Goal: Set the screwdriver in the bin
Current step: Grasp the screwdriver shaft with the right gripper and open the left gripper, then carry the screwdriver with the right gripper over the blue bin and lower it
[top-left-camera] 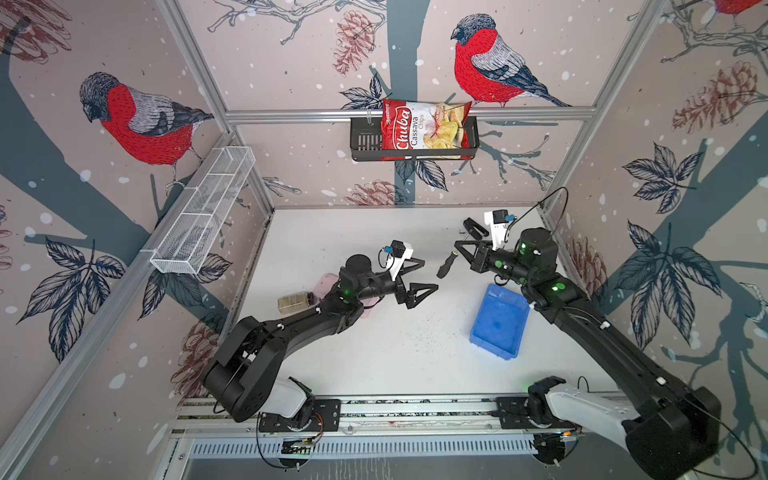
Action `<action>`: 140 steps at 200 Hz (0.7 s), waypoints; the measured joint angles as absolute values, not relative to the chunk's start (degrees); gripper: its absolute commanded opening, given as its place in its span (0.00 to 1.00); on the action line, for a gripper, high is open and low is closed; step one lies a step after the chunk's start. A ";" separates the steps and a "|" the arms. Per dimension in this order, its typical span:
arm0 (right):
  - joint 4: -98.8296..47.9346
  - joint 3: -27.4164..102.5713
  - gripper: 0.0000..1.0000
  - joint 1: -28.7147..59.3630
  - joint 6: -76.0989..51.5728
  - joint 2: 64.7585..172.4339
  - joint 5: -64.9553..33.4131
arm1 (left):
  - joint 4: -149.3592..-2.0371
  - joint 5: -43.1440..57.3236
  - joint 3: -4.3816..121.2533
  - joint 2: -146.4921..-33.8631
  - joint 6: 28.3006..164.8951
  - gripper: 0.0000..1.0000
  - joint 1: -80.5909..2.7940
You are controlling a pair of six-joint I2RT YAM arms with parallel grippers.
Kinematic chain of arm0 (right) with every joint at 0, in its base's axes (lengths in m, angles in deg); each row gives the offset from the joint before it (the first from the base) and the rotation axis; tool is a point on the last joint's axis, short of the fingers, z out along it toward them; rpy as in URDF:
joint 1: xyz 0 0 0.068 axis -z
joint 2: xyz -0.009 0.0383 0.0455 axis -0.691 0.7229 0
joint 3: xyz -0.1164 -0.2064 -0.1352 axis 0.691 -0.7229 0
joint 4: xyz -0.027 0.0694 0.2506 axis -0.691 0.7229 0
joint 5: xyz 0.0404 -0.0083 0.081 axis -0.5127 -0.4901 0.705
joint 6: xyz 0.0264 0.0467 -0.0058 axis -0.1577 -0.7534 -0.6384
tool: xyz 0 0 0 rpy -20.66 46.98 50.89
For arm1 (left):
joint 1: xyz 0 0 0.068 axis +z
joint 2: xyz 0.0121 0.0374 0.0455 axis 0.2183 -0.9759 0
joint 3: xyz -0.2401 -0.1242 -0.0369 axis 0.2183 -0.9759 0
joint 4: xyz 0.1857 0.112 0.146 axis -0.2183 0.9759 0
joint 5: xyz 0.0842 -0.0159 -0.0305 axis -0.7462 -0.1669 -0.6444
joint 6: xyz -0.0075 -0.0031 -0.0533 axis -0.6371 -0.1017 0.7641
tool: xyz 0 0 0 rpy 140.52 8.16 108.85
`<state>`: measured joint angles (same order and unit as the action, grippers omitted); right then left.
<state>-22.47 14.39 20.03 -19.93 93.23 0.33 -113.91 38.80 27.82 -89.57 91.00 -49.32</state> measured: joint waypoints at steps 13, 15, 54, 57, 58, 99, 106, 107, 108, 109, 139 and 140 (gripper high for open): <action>-18.49 15.52 0.00 20.44 -17.98 93.10 -2.34 | -109.63 37.12 28.78 -88.94 86.36 0.99 -50.37; -17.72 15.77 0.00 20.51 -17.66 93.08 -2.84 | -108.97 36.85 28.89 -88.87 85.62 0.99 -50.52; -5.68 18.78 0.00 21.01 -11.99 92.97 -11.82 | -100.19 34.56 30.42 -89.18 76.40 0.99 -53.01; -4.85 18.83 0.00 21.05 -11.49 92.97 -12.44 | -99.62 34.25 30.64 -89.33 75.89 0.99 -53.32; -4.70 18.83 0.00 21.07 -11.38 92.97 -12.55 | -99.47 34.17 30.68 -89.35 75.74 0.99 -53.38; 4.26 19.70 0.00 21.27 -8.91 93.75 -20.65 | -91.90 31.54 34.68 -92.02 69.07 0.99 -56.95; 5.55 19.96 0.00 21.36 -8.37 94.23 -22.01 | -90.75 30.78 35.12 -92.41 68.20 0.99 -57.49; 5.84 20.01 0.00 21.38 -8.28 94.34 -22.25 | -90.53 30.67 35.21 -92.48 67.94 0.99 -57.60; 5.95 20.03 0.00 21.38 -8.26 94.39 -22.38 | -90.42 30.62 35.25 -92.50 67.85 0.99 -57.65; 6.08 20.05 0.00 21.40 -8.26 94.45 -22.51 | -90.22 30.54 35.34 -92.59 67.63 0.99 -57.78; 11.19 20.22 0.00 22.19 -8.74 96.86 -26.77 | -86.64 29.01 36.72 -93.92 64.70 0.99 -59.42; 11.41 20.20 0.00 22.23 -8.85 96.92 -26.95 | -86.53 28.98 36.76 -93.97 64.64 0.99 -59.48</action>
